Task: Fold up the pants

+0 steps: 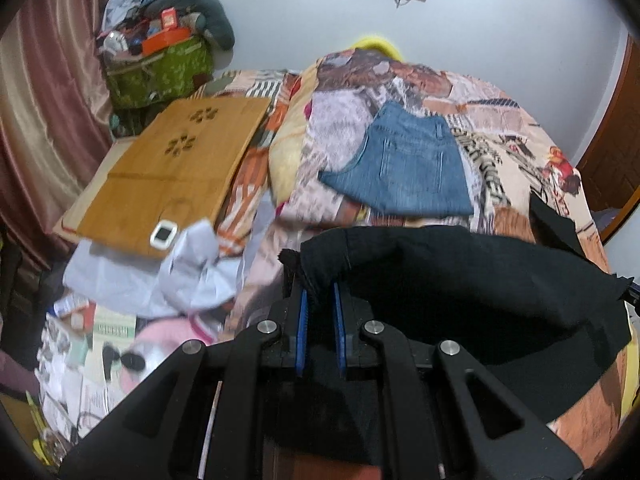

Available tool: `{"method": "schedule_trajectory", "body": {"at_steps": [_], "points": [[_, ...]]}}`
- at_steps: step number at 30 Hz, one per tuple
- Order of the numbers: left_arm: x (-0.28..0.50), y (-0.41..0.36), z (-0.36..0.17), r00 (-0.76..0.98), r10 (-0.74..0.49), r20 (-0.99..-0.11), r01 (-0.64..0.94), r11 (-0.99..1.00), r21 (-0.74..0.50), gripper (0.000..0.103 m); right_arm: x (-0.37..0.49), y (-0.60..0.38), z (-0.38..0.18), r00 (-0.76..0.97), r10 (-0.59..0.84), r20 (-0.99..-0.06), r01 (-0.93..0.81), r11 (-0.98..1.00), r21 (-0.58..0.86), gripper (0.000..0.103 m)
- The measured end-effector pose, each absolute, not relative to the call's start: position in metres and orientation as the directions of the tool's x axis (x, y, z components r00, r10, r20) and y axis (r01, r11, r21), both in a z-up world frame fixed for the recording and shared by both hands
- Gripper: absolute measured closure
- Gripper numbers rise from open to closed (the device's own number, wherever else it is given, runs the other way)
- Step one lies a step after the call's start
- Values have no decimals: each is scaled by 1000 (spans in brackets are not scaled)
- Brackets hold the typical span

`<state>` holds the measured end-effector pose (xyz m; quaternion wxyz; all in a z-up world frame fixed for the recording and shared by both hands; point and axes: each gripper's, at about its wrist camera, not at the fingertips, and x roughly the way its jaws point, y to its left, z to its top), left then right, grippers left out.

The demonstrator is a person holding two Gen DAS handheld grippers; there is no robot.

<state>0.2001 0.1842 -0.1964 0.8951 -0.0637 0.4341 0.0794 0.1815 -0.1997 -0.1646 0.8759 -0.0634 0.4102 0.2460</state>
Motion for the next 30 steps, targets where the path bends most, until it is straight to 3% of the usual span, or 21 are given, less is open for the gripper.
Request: {"method": "schedule_trajectory", "body": {"at_steps": [4,6,13,19,22,24,26,30], "points": [[177,185,-215,581,84,-809,-220,974,-58,92,162,-196,-175,527,378,-761,-490,867,91,97],[166,187,-225,563,86,-822,-238,969,-61,98,155,-194,-181,515,376,-771,-488,867,97,97],[136,208,-262,489,50,-871,-328,936,-130,98,138,-190,-198,488,353,-799,-476,874,95,97],[126,208,-254,493,80,-866,-340,934,-107,96,130,-194,-195,482,335,-809,-477,875,78,95],[130,204,-240,511,82,-856,-324,940,-103,85,128,-200,-187,483,330,-811,-472,878,76,88],[135,199,-230,528,87,-845,-311,945,-97,69,127,-208,-180,499,327,-802,-458,886,77,78],[140,191,-218,551,97,-829,-296,951,-86,57,127,-214,-173,523,323,-789,-439,895,76,62],[154,175,-196,591,102,-801,-265,962,-73,32,134,-224,-156,563,327,-759,-413,907,84,54]]}}
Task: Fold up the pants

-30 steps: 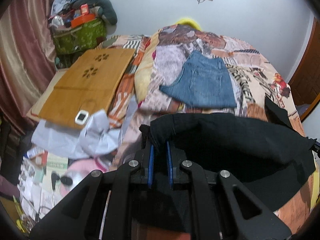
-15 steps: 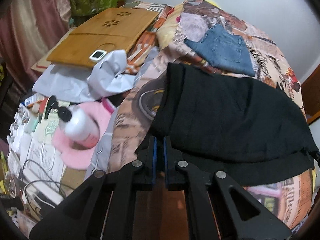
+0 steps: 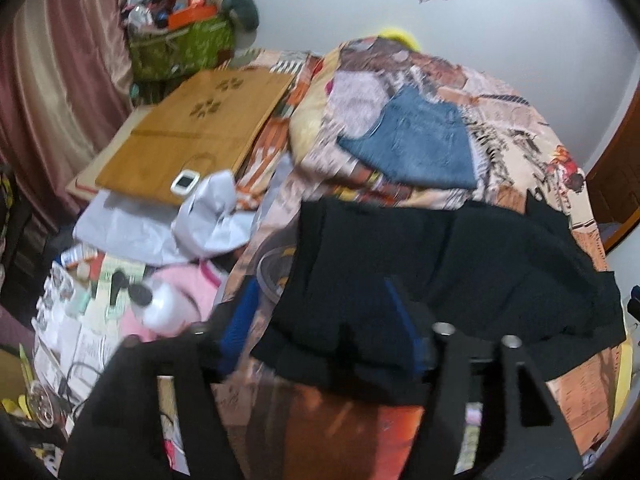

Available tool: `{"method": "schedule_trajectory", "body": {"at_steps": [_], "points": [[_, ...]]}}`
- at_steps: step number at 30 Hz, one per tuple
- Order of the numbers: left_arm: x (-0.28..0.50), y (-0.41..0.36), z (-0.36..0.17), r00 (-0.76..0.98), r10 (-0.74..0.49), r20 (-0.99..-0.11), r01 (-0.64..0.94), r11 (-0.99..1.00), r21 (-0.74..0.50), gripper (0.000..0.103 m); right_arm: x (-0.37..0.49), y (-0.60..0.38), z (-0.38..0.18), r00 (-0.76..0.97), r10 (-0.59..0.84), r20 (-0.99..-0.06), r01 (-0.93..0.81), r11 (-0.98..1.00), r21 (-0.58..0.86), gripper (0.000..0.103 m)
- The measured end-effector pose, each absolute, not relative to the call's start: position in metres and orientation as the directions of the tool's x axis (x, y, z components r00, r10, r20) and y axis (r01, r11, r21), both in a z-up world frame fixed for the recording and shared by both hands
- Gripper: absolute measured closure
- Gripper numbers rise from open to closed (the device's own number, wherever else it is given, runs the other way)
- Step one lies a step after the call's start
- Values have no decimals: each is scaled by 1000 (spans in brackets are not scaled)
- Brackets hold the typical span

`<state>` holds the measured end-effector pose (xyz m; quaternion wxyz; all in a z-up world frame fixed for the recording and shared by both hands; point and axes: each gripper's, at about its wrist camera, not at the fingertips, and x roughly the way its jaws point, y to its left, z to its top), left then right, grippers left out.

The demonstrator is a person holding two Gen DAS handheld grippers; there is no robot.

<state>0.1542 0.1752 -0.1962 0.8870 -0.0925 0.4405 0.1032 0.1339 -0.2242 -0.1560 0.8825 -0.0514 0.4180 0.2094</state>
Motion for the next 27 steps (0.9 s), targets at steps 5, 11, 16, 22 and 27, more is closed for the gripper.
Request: {"method": "schedule_trajectory", "body": {"at_steps": [5,11,16,22,27], "points": [[178,153,-176,626,91,-774,-217,974,-61,16,158,-230,-139,612,321,-723,-378,922,89,37],[218,131,-163,650,86,-755,-180,983,-43,7,197,-233,-134,643,295,-707,-351,934,71,29],[255,118,-168,645,74,-760,-163,986,-42,6,235,-238,-143,632,281,-722,-331,941,76,28],[296,110,-187,614,77,-785,-169,985,-35,6,285,-241,-168,590,260,-764,-311,947,83,28],[325,99,-210,576,88,-812,-158,987,-5,6,326,-239,-197,544,248,-802,-273,956,110,28]]}}
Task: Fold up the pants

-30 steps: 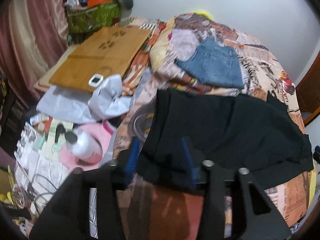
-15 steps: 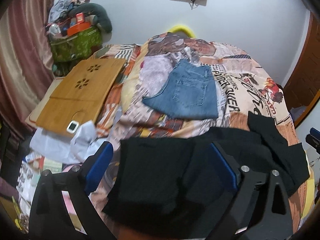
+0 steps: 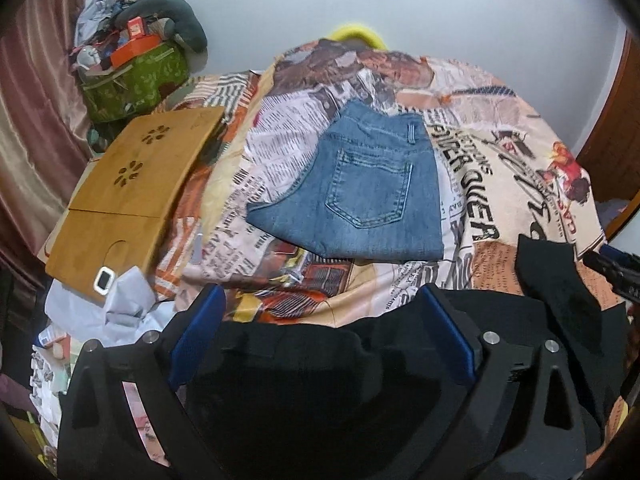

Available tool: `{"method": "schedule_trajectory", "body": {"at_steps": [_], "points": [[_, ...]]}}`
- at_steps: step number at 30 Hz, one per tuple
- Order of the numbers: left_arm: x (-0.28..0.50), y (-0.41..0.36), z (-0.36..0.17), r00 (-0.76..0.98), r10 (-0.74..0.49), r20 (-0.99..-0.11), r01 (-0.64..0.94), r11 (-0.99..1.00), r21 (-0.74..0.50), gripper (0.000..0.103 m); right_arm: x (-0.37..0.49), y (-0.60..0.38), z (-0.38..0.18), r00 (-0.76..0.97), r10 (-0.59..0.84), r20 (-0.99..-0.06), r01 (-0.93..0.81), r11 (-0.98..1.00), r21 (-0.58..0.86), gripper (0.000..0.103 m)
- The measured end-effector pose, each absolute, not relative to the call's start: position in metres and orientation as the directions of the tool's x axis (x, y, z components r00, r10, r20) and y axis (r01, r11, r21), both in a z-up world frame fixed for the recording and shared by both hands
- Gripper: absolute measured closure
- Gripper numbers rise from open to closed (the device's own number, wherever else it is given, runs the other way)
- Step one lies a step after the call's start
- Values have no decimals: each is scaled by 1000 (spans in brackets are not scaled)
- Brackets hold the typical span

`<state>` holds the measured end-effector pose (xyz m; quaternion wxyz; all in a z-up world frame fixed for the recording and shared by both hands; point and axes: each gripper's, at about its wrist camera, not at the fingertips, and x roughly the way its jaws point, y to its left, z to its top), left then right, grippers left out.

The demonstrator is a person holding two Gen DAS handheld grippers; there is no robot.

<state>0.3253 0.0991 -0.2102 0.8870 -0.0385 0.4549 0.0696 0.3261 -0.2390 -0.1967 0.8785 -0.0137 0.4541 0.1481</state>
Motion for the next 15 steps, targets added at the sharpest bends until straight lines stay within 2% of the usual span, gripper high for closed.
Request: {"method": "schedule_trajectory", "body": {"at_steps": [10,13,15], "points": [[350,84,-242,521,57,-852,-105,995,2,6,377,-198,-242,398,265,-878,-370,922,110,31],[353,81,-249,509,52,-859,-94,996,5,6,387,-190,-259,344,253,-904,-382,917,112,47],[353,79,-252,504,60,-861,-91,996,16,6,389,-187,-266,343,233,-910,-383,919,91,49]]}}
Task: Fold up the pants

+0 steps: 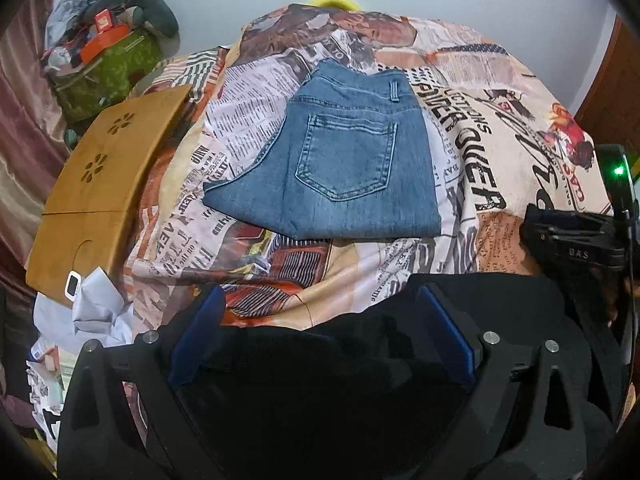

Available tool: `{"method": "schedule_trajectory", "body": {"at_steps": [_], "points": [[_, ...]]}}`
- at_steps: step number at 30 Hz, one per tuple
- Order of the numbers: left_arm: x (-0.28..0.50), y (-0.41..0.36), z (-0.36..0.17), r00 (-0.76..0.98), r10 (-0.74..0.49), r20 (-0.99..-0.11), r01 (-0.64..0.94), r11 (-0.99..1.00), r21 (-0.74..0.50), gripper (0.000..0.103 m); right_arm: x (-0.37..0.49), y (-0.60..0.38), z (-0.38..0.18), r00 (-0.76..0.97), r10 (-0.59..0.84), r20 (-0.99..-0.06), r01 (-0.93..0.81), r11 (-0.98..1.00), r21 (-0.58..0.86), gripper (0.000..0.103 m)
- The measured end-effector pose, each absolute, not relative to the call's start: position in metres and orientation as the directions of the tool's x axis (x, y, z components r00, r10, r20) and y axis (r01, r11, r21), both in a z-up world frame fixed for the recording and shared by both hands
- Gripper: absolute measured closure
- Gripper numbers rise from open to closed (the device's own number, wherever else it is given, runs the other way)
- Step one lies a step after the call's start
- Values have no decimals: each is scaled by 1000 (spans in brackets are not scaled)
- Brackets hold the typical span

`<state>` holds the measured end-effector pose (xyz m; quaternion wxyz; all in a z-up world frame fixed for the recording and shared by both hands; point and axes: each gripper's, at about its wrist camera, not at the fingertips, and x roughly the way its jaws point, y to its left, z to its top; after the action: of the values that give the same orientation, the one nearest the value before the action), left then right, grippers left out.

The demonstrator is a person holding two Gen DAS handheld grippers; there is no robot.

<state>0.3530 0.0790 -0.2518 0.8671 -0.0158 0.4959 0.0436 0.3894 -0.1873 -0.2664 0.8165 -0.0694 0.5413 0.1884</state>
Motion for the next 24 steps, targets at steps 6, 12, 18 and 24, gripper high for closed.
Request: {"method": "schedule_trajectory", "body": {"at_steps": [6,12,18,24], "points": [[350,74,-259,484,68,-872,-80,996,33,6,384,-183,-265,386,228,-894,-421,906,49,73],[335,65,-257,466,43,-884,-61,998,16,6,384,-185,-258,397,229,-889,-401,914,56,93],[315,51,-241,480,50,-876,-23,999,44,6,359,-220,-215,482,269,-834,-348,932,100,94],[296,34,-224,484,-1,-875,13,1000,7,6,324,-275,-150,596,281,-752,-285,950,129,94]]}}
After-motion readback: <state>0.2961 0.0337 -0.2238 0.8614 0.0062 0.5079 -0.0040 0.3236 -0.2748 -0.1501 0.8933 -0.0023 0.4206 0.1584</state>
